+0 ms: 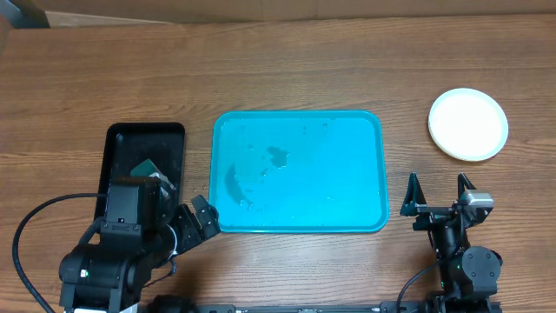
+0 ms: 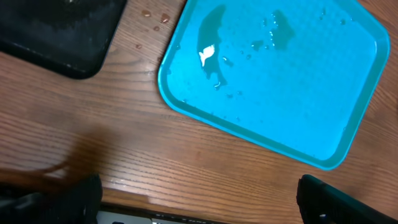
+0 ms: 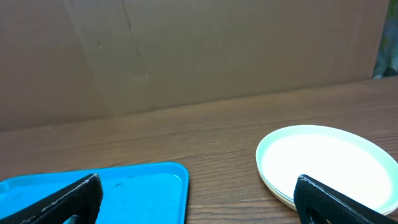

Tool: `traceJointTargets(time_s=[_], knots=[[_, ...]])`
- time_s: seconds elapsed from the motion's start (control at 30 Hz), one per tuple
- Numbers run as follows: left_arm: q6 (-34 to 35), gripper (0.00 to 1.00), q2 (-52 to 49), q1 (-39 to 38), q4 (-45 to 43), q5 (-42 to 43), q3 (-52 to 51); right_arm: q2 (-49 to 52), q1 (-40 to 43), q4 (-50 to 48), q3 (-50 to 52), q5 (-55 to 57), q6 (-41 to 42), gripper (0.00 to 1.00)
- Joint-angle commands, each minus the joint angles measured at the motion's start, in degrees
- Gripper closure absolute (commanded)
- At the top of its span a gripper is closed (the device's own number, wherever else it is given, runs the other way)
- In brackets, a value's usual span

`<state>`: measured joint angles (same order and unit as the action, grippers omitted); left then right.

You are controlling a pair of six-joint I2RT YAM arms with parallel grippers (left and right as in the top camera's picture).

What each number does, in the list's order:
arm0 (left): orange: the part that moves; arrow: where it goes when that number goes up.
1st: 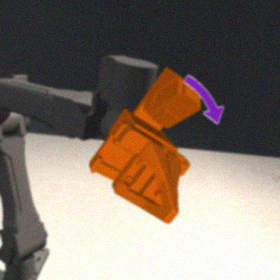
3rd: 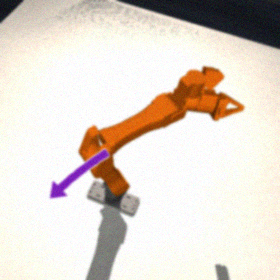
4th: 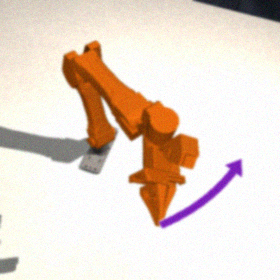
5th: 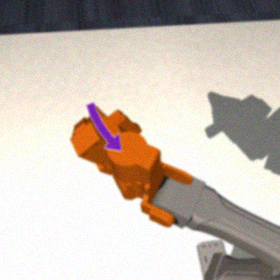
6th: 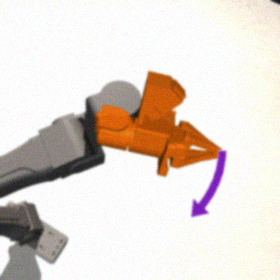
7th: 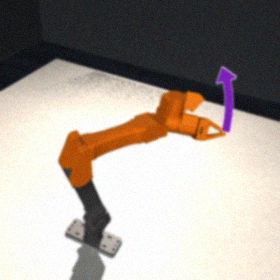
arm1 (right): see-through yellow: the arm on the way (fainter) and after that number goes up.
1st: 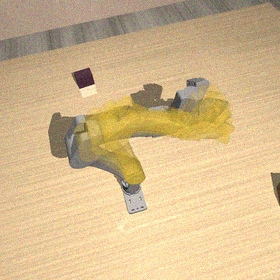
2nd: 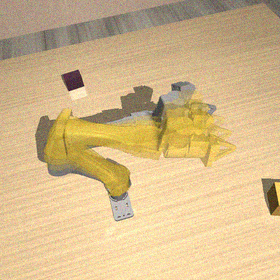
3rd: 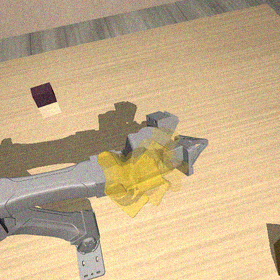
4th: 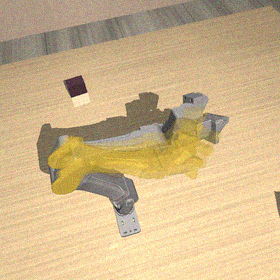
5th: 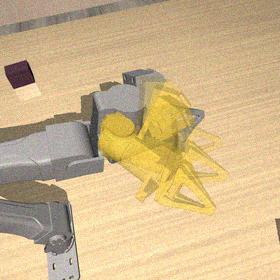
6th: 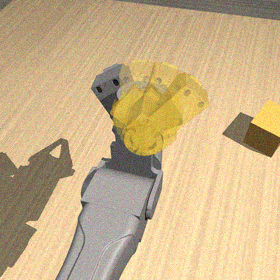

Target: Clean dirty plates on tray and stack at the side

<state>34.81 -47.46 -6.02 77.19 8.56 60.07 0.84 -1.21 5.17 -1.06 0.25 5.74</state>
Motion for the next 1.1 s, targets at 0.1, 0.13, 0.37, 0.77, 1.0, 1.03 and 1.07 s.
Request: traceJointTargets(time_s=[0.1,0.13,0.37,0.77,1.0,1.03,1.07], knots=[[-17.9,0.0,3.7,-0.4,-10.4,7.5,-4.1,-0.7,0.2,-0.3,0.6,-0.1,-0.4,0.0],[-21.0,0.0,4.8,-0.4,-13.2,8.9,-5.8,-0.7,0.2,-0.3,0.6,-0.1,-0.4,0.0],[-30.2,0.0,15.9,-0.3,-34.8,12.3,-25.0,-0.7,0.2,-0.3,0.6,-0.1,-0.4,0.0],[-31.1,0.0,32.3,4.7,-73.2,12.2,-52.0,-0.7,0.2,-0.3,0.6,-0.1,-0.4,0.0],[-32.3,0.0,38.2,8.1,-83.8,11.3,-59.5,-0.7,0.2,-0.3,0.6,-0.1,-0.4,0.0],[-32.3,0.0,39.0,8.3,-83.5,10.7,-59.9,-0.7,0.2,-0.3,0.6,-0.1,-0.4,0.0],[-32.5,0.0,39.8,8.3,-82.5,9.6,-59.8,-0.7,0.2,-0.3,0.6,-0.1,-0.4,0.0]])
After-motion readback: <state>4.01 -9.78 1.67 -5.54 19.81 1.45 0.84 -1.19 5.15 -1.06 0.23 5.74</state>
